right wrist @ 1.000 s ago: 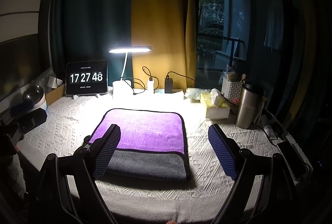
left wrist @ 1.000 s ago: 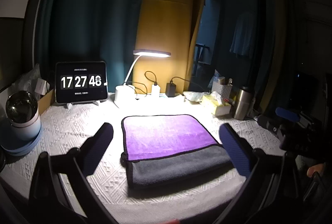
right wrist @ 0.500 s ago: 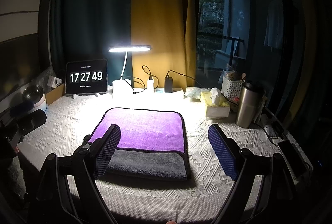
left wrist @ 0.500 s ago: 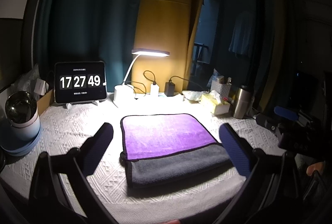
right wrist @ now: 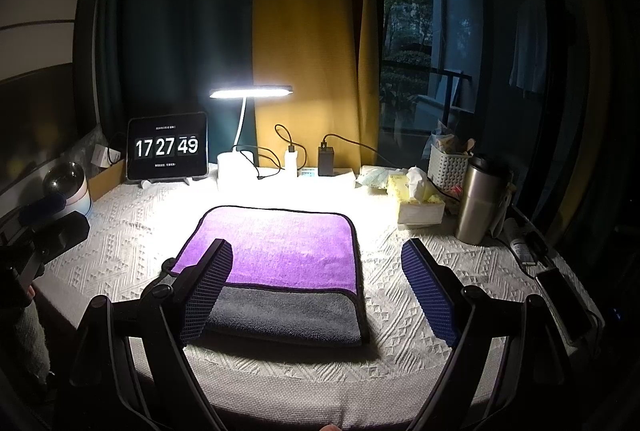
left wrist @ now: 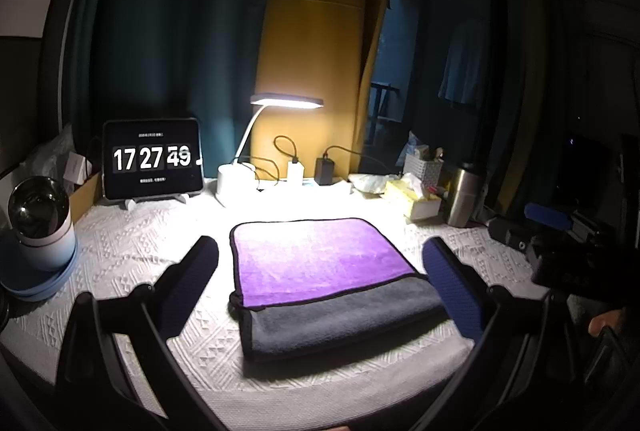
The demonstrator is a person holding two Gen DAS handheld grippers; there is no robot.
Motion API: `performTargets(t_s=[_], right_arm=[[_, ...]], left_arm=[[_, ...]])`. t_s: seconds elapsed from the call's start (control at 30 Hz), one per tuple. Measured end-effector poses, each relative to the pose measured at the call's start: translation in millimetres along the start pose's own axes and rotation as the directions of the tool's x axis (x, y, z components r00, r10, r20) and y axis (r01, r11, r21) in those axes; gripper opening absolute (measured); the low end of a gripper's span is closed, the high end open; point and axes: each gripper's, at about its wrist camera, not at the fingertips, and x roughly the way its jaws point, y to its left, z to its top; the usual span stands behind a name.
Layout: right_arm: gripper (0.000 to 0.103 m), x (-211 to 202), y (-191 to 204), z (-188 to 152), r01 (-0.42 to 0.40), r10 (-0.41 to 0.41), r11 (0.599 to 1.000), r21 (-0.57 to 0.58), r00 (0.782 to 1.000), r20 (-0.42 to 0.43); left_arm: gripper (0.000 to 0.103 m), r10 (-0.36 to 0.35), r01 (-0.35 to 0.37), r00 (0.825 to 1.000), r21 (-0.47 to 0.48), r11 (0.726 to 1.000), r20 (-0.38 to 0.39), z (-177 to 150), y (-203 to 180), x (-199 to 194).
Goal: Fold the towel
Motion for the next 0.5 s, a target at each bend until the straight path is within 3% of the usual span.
performTargets(t_s=[0.5], right_arm=[[0.089, 0.8, 0.7, -0.1, -0.002, 0.002, 1.000, 0.000, 1.000, -0.005]], left_arm=[[0.102, -0.010, 0.010, 1.000, 0.003, 1.000, -0.001, -1.3, -1.2, 0.4]])
